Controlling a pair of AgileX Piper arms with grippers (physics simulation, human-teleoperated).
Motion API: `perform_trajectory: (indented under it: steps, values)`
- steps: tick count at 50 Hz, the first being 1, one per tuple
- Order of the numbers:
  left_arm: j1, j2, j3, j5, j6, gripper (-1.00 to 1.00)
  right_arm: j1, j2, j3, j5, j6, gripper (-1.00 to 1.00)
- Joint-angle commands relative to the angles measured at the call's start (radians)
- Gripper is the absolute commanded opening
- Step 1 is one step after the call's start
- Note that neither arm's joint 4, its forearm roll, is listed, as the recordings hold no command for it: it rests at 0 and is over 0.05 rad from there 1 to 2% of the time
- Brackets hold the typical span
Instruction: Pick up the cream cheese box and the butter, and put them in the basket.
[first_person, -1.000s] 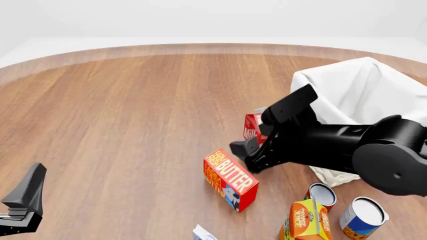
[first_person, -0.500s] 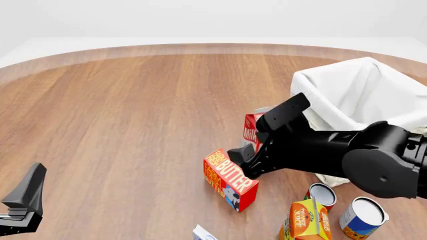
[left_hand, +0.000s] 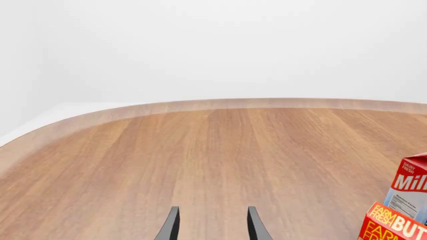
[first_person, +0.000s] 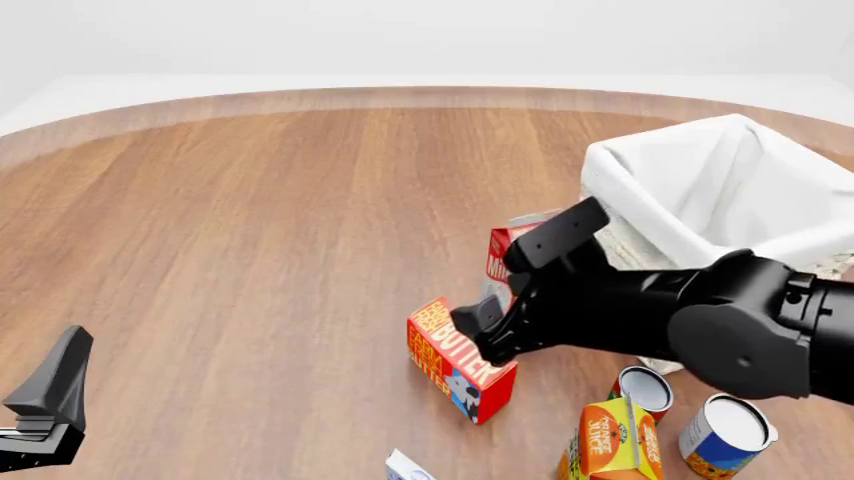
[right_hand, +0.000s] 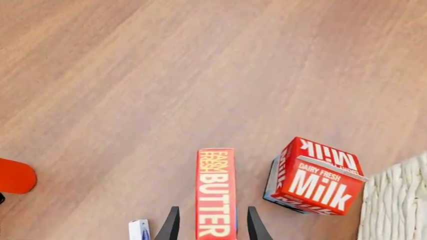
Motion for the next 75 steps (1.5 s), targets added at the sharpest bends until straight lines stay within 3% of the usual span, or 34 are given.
perform_trajectory:
  steps: [1,75]
  values:
    - [0.000,0.000,0.000,0.000,0.000,1.00,0.004,0.022,0.006,-0.015,0.012,1.00]
    - [0.000,0.000,0.000,0.000,0.000,1.00,0.002,0.130,0.078,-0.144,0.056,1.00]
